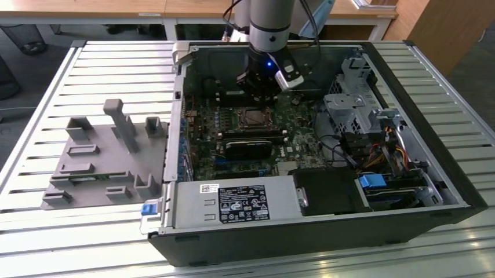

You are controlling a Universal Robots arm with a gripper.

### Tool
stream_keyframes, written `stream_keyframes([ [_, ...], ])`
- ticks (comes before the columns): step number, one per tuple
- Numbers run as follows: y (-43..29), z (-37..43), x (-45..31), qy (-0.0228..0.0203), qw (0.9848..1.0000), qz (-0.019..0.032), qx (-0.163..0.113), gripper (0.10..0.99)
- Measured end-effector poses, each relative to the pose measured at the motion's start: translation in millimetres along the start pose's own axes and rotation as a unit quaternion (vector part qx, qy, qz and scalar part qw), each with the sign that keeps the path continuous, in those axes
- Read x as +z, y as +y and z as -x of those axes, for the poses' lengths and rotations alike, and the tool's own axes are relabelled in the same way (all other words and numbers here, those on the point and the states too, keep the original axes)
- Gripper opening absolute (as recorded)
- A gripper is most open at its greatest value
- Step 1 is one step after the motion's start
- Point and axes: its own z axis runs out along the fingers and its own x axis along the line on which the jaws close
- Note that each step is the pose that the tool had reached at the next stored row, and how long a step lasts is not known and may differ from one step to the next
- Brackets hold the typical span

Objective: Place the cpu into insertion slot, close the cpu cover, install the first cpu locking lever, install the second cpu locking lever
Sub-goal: 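Install the first cpu locking lever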

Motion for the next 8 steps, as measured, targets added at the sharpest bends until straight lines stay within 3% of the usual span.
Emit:
stream_keyframes([
  [8,-0.2,-0.1,2.2,0.0001,1.0000,0.0002,0.000,0.118],
])
